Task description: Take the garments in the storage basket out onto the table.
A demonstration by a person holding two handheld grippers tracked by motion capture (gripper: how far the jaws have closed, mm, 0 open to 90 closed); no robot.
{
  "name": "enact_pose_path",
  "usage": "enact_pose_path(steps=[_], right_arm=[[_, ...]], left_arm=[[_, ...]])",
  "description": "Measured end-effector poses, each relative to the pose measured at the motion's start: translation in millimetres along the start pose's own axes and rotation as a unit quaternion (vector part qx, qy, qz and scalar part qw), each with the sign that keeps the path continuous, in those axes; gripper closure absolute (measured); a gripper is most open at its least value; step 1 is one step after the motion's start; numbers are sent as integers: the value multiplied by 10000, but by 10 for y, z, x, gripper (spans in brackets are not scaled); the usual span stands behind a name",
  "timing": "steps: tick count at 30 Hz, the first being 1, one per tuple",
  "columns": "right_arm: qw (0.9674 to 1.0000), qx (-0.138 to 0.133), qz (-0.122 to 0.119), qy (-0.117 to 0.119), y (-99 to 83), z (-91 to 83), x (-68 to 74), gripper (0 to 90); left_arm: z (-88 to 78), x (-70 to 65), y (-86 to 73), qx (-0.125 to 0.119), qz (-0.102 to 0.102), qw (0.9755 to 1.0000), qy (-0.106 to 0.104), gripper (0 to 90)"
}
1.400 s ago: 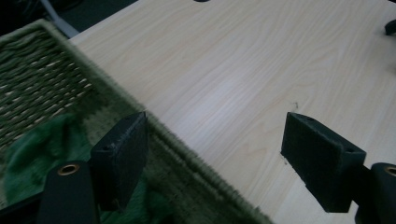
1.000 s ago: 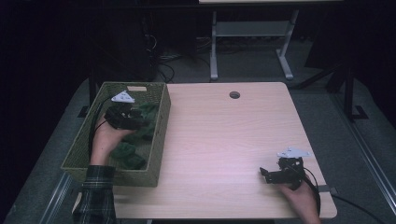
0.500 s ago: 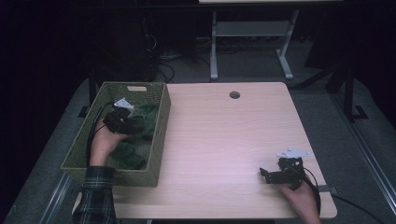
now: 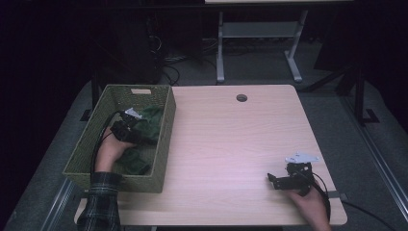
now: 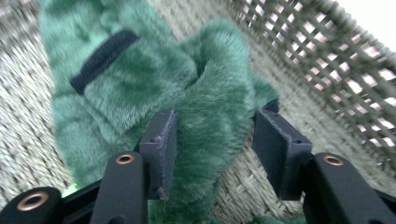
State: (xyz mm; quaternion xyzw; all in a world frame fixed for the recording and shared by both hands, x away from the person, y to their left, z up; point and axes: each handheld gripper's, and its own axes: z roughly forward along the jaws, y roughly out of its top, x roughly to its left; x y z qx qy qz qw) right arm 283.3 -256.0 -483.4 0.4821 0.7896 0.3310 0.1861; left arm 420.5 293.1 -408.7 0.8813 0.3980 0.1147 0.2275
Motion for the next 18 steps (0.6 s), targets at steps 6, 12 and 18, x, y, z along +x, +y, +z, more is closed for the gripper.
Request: enact_pose_path(steps=[6, 12, 18], right_arm=[[10000, 5, -10, 8, 0, 0, 1, 14], [10000, 5, -21, 12, -1, -1, 1, 14], [10000, 6, -19, 12, -1, 0, 0, 14]], left_arm=[[45, 13, -27, 210, -102, 9997, -15, 613], [8, 22, -25, 202, -367, 9990, -168, 818], [-101, 46, -9, -61, -739, 9967, -330, 855]])
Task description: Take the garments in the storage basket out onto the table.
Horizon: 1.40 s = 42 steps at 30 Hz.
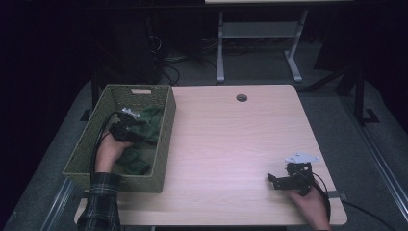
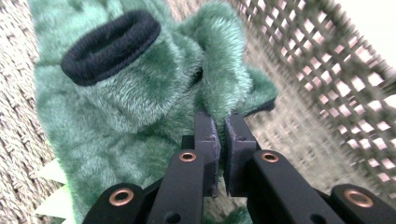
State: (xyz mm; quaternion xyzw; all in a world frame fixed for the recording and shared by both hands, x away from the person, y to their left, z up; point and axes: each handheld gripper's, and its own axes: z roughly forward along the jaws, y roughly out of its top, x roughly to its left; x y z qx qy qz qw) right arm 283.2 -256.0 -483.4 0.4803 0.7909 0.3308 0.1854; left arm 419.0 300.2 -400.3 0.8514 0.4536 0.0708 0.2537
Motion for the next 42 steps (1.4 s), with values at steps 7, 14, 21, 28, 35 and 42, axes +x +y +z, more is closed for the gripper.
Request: enact_pose_path(steps=[7, 14, 21, 28, 35, 42], right_arm=[[10000, -2, 2, -1, 0, 0, 0, 14], [10000, 2, 18, -16, -6, -7, 6, 14], [10000, 3, 19, -15, -6, -7, 6, 14], [10000, 3, 20, -14, -6, -8, 6, 14], [10000, 2, 18, -16, -6, -8, 6, 14], [10000, 8, 5, -15, -7, -8, 4, 14]], left_arm=[[-197, 14, -1, -511, -278, 9978, -304, 865], [-411, 6, -24, -1126, -439, 9909, -585, 866], [-631, 4, -72, -1644, -623, 9814, -777, 866], [-803, -32, -37, -1937, -608, 9753, -872, 866], [-993, -59, 45, -2083, -531, 9720, -948, 866], [-1278, -138, 174, -2354, -432, 9668, -892, 867]])
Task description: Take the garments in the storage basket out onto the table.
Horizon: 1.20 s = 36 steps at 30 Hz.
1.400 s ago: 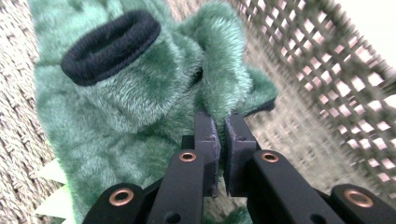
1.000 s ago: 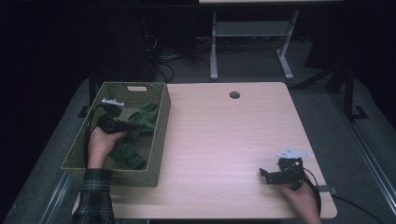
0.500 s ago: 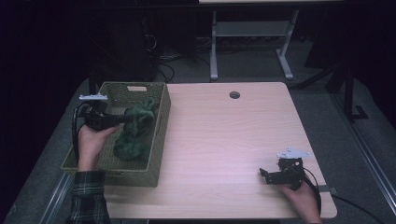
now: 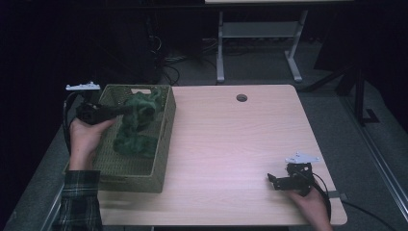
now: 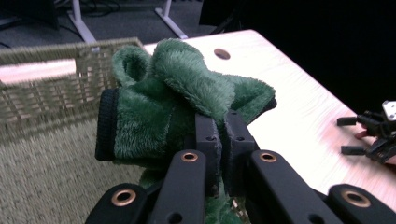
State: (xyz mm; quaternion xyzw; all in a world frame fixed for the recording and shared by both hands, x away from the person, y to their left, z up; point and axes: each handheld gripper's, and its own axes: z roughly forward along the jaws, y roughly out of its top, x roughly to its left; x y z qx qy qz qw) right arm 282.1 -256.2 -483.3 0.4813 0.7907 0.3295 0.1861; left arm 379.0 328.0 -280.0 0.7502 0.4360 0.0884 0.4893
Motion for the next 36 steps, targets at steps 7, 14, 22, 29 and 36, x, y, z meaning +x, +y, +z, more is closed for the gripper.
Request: enact_pose_path(steps=[7, 14, 22, 29, 36], right_arm=[[10000, 0, 3, 3, 1, 0, 0, 14], [10000, -1, 2, -2, 0, 0, 0, 14], [10000, 10, 20, 2, 0, -1, 3, 14], [10000, 9, 21, 0, 0, -1, 3, 14], [10000, 12, 39, 7, 1, -2, 5, 14]], left_arm=[[-80, -132, 196, -110, 94, 9999, -17, 867], [-132, -303, 384, -220, 256, 9994, -58, 869], [-178, -480, 579, -361, 452, 9980, -257, 869], [-19, -701, 672, -339, 674, 9959, -500, 869], [212, -953, 735, -264, 860, 9935, -694, 869]])
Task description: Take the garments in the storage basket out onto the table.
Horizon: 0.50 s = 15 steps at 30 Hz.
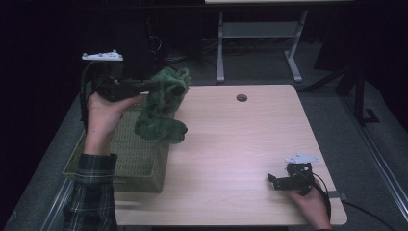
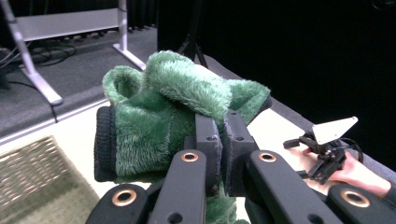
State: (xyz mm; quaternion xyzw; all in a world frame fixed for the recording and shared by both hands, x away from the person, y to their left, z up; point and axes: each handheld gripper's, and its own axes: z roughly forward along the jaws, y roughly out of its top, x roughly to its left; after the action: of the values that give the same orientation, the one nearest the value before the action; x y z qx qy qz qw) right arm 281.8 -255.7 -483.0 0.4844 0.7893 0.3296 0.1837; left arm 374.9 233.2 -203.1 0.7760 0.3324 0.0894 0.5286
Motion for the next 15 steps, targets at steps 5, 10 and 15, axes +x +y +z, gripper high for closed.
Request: enact_pose_path(steps=[5, 10, 15], right_arm=[[10000, -16, -24, 7, 6, 8, -7, 14], [10000, -19, -21, 5, 6, 9, -7, 14], [10000, -7, -18, 4, 8, 8, -8, 14]], left_arm=[[204, -177, 61, 79, 98, 9998, -120, 869], [433, -346, 83, 133, 193, 9996, -167, 871], [666, -465, 41, 214, 166, 9993, -270, 871]])
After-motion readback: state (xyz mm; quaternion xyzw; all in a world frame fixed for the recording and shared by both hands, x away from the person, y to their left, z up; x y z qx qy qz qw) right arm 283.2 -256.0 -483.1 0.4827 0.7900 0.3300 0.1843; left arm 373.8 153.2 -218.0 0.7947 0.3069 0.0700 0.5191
